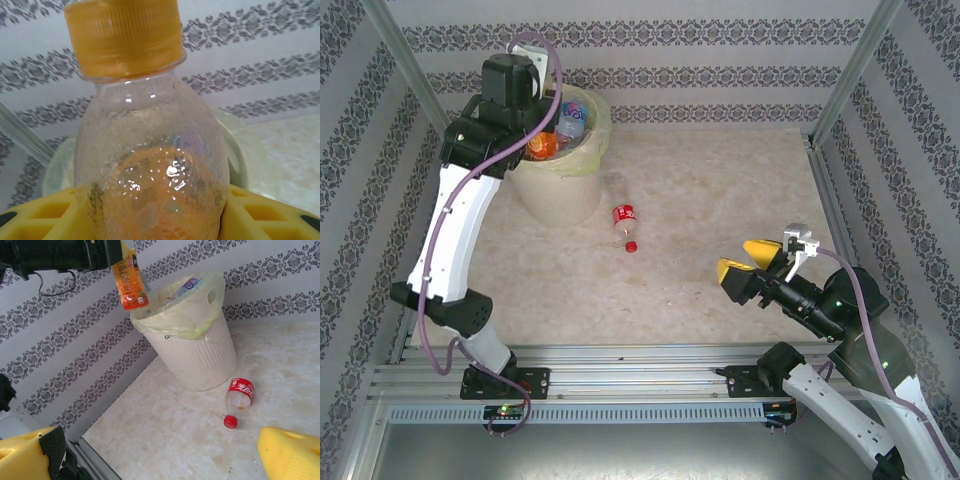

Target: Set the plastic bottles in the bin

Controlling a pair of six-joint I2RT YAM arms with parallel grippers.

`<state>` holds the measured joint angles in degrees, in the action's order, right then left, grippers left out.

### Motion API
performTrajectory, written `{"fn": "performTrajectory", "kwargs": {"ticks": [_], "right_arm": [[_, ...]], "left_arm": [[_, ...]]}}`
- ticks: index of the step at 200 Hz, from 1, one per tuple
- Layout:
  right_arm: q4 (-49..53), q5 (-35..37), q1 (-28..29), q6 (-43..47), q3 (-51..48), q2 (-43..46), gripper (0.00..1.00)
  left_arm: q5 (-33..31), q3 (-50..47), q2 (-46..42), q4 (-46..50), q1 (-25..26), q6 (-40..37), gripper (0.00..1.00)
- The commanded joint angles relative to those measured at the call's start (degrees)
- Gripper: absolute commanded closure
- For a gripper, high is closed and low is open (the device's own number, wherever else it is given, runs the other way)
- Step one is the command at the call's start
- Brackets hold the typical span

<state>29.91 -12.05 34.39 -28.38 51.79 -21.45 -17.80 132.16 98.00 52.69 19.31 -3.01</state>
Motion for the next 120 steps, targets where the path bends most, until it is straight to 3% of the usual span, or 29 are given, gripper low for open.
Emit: {"fn": "performTrajectory", "kwargs": {"ticks": [1, 120], "right_arm": [[-1.18, 0.09, 0.19, -0.63, 1.4, 0.46, 0.02], [1.46, 1.76, 0.19, 1.13, 3.23, -1.31, 0.02]], "left_arm": [[-8.45, 5.12, 3.91, 0.21, -0.87, -8.11, 0.45], [-18.81, 11.05, 18.08, -9.68, -4.02, -18.61, 0.45]]}}
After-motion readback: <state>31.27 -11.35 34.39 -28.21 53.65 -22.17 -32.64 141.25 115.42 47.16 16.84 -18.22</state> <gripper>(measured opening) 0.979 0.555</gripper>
